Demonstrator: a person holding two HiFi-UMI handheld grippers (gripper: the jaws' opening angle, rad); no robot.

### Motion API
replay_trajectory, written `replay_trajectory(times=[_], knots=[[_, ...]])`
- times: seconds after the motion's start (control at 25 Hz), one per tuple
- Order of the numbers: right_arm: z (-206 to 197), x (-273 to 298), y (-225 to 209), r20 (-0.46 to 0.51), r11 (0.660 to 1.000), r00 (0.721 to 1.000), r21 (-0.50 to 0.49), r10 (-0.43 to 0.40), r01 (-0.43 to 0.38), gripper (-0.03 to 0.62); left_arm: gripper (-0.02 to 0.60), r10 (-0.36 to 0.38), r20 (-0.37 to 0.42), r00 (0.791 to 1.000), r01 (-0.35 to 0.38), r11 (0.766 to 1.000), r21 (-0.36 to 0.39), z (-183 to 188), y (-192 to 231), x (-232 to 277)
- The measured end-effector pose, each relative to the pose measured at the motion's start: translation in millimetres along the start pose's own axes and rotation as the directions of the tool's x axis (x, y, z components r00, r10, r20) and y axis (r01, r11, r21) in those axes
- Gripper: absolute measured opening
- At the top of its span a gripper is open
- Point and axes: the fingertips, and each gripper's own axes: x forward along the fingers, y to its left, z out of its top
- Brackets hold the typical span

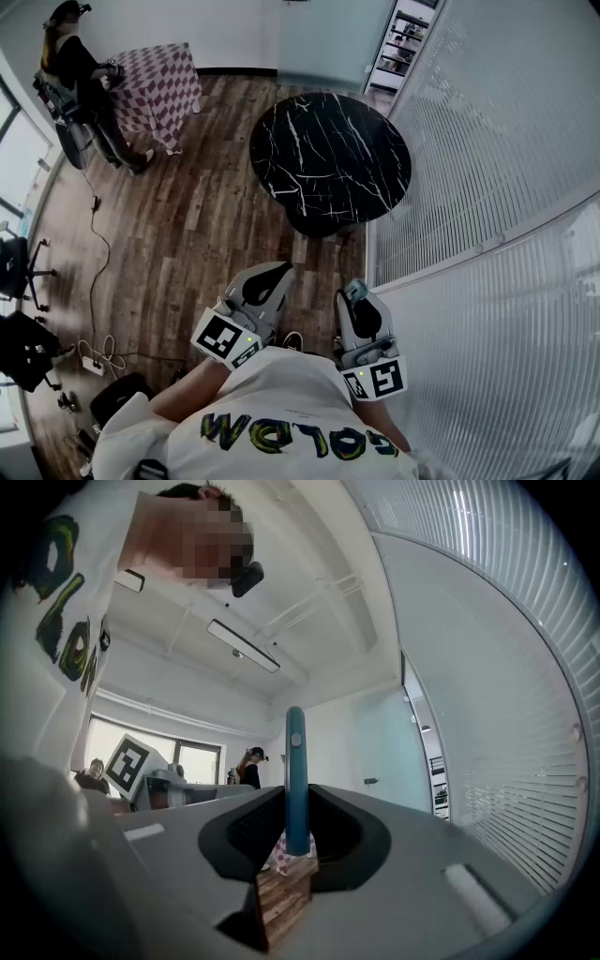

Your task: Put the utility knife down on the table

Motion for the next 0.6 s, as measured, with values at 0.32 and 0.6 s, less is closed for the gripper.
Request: replay_trajectory(times=[0.32,0.6], knots=[[-0.4,-1.7,-8.4,-0.004,1.000,1.000,0.016,0.024,-0.024,0.074,0.005,0.000,-0.018,1.000,0.000,1.000,0.009,-3.8,-7.3,9.1],[2.9,-12.1,-24.1,0.004,1.000,1.000,0.012,0.028,-0.028,0.074,0.005,-0.015,-0.028,0.999,0.015,1.000,0.014,-9.0,-25.8,28.8]])
